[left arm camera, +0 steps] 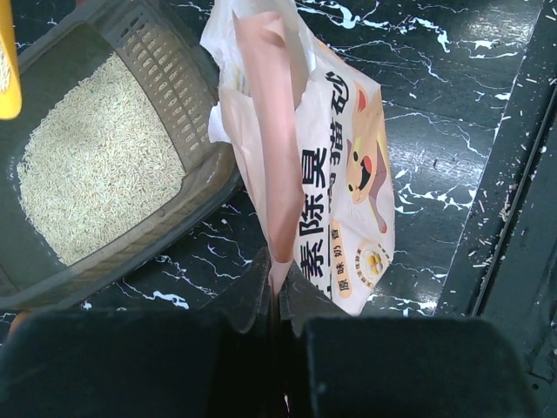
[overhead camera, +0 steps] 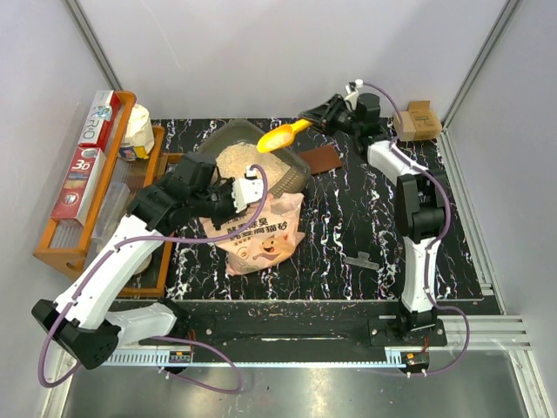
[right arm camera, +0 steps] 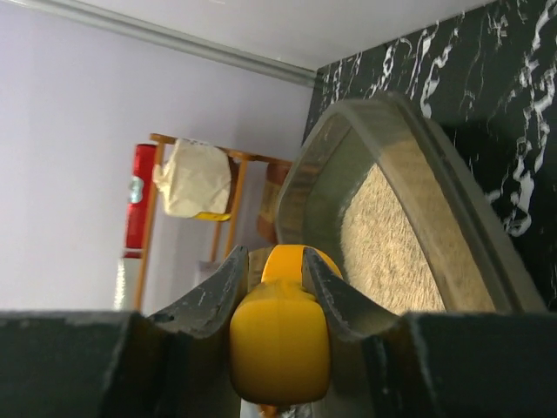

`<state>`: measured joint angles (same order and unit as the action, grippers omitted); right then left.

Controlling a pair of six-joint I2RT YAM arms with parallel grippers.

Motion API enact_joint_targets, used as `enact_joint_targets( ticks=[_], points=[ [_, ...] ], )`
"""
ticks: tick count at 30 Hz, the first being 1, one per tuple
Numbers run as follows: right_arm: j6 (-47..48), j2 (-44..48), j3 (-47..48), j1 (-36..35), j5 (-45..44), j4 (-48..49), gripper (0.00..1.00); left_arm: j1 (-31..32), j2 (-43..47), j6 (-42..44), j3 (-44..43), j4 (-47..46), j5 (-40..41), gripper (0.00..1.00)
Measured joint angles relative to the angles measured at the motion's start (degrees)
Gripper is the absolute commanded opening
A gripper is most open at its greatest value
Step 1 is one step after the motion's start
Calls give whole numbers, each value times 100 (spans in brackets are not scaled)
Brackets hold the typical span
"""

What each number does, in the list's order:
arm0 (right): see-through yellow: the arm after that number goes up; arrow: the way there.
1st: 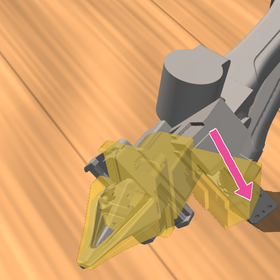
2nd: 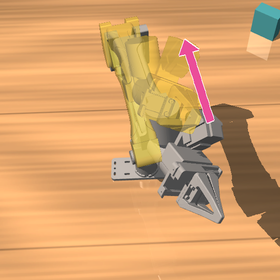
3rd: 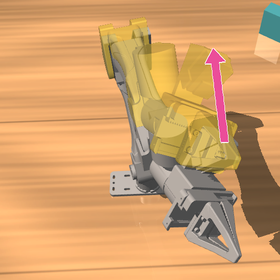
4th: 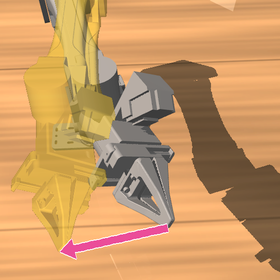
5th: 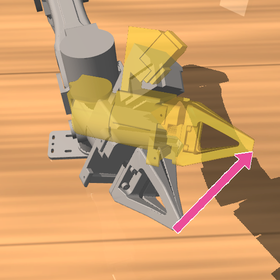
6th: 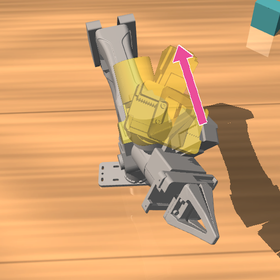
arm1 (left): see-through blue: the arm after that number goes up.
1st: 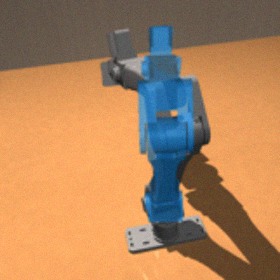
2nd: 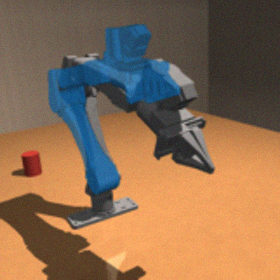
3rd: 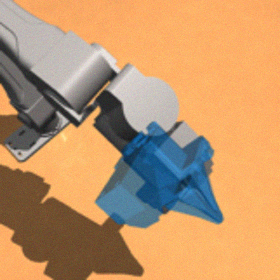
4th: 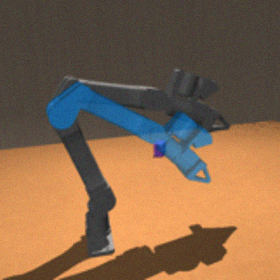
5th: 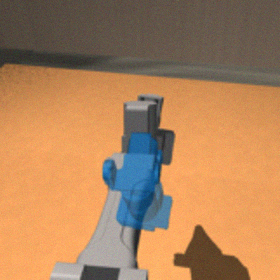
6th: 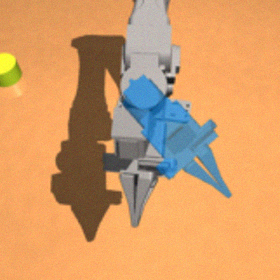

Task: Fill the litter box with clean litter

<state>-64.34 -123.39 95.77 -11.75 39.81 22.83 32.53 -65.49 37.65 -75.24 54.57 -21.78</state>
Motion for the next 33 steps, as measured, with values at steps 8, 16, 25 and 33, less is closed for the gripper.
enact_joint_targets(
  ticks=[8,16,25,33],
  points=[
    [1812,-715,1827,-929,-1257,-1316,0,7,533,-7,286,181,-79,0],
    [3259,-1790,3893,-1709,-2186,-2205,0,9,1309,-9,833,166,-125,0],
    [4970,-1840,3991,-2009,-2664,-2391,0,9,1554,-61,1027,48,-197,0],
    [6478,-35,1329,-1921,-2557,-2087,0,7,1604,-118,1189,-170,-330,0]
  ],
)
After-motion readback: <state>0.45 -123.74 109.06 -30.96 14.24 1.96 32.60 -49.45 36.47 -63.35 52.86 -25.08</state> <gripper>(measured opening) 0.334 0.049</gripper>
